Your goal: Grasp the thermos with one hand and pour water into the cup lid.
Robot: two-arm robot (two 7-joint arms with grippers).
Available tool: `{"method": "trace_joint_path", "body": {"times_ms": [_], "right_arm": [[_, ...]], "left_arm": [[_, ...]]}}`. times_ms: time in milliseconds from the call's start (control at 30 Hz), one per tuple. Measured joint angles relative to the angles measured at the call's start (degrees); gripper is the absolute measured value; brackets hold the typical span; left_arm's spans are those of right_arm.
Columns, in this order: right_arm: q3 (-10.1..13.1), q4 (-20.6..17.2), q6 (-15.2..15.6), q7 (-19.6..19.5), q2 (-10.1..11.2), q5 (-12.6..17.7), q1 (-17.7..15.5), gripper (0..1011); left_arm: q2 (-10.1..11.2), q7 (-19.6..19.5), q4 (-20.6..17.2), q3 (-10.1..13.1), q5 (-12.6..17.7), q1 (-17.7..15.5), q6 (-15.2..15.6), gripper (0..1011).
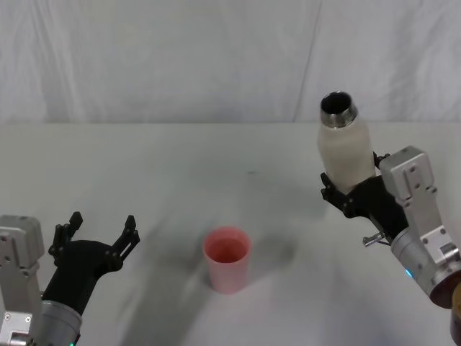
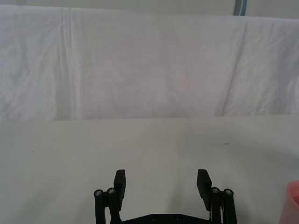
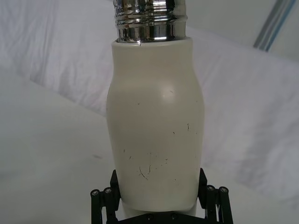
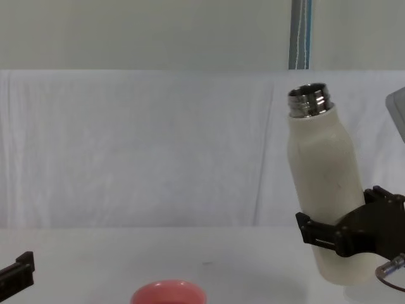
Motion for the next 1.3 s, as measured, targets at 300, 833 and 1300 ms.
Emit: {"method": "trace_joint_path", "body": {"times_ms": [300, 833, 1300], "right_arm": [[-1.84, -2.77, -1.70, -0.90, 1.62, -8.13, -1.73, 955], [-3.69, -4.67, -2.94, -4.62, 2.73, -20.08, -4.52, 955], [-5.66, -3.72, -4.19, -7.44, 2.93, -28.12, -5.41, 955]], "left_arm": [[0.00, 0.00, 0.00, 0.00, 0.00, 0.00, 0.00, 1001], [0.00, 0.00, 0.00, 0.00, 0.00, 0.00, 0.00, 1001], [0.00, 0.00, 0.00, 0.00, 0.00, 0.00, 0.00, 1001]]}}
